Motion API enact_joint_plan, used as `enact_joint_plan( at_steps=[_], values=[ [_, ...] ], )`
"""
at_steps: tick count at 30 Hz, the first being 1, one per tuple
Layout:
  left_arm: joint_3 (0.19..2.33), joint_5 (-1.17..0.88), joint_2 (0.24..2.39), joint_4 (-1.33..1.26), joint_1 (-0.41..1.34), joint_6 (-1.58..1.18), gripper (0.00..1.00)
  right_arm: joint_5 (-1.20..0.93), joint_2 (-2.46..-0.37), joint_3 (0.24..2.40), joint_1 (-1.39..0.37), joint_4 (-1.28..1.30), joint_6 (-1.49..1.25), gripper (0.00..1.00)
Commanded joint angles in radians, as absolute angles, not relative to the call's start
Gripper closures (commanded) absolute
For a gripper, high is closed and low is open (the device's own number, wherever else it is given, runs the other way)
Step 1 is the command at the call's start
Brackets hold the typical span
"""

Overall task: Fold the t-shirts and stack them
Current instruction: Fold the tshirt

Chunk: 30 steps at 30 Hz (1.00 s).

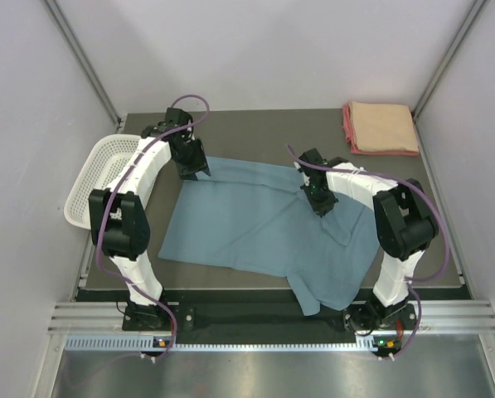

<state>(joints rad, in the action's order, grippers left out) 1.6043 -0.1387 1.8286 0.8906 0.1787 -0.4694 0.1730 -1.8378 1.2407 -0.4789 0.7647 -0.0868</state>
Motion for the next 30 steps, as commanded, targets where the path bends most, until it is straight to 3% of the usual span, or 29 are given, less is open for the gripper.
enact_joint_plan(
  at_steps=[1,12,24,30],
  values=[
    [1.652,-0.144,1.827,0.894,0.179,-0.454,0.49,0.205,-1.812,1.308,-0.428,0.767,-0.049,0.9],
    [1.657,-0.147,1.841,0.917,0.178,-0.443,0.49,0.169,-1.894,1.407,-0.287,0.75,-0.043,0.84],
    [1.689,-0.166,1.864,0.936,0.176,-0.436,0.49,0.238,-2.037,1.641,-0.157,0.837,-0.084,0.67],
    [1.692,-0.173,1.87,0.933,0.176,-0.439,0.49,0.164,-1.933,1.622,-0.205,0.864,-0.09,0.55]
  ],
)
